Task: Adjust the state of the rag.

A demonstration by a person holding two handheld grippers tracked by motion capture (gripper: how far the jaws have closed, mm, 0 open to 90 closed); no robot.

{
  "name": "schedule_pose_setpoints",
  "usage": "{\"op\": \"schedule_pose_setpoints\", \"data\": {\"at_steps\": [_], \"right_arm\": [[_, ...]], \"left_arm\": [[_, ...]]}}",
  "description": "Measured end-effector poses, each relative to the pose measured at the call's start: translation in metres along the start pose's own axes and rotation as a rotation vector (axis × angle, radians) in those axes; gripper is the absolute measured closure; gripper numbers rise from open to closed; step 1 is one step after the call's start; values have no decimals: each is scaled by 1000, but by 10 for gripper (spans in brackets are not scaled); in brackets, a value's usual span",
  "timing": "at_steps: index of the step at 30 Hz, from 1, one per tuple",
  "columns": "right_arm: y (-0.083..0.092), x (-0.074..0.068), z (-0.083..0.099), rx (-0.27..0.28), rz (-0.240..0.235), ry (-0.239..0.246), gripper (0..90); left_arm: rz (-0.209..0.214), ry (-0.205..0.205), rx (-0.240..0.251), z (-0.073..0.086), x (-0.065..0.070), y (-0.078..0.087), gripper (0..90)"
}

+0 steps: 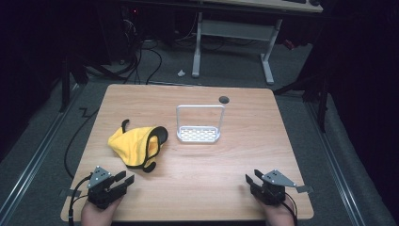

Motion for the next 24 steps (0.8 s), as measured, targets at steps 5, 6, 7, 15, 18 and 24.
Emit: {"op": "schedule_pose_setpoints", "data": {"at_steps": [5, 6, 7, 15, 18, 24], "right_arm": [[-2, 3, 1, -7, -3, -36, 581], [-2, 3, 1, -7, -3, -37, 577], [-2, 2, 1, -8, -2, -41, 569], [-5, -2, 2, -18, 4, -25, 556], [-4, -1, 2, -14, 3, -27, 541], [-4, 0, 4, -19, 5, -21, 525]], "left_arm": [[-7, 23, 8, 1, -5, 1, 571], [-8, 29, 12, 0, -7, 1, 571], [-11, 30, 15, 0, -8, 2, 570], [-13, 34, 26, 0, -11, 7, 569], [-11, 37, 30, -1, -11, 7, 564], [-4, 25, 24, -1, -9, 7, 555]]}}
Point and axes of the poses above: each handheld gripper's, and its own axes: y roughly backward along the jaws, z roughly out of its underside, x roughly to its right, the point moved 2 cm from there along -y, roughly forward along the jaws, and after that the axes turned 4 degrees about -y, right-handed, at the moved point
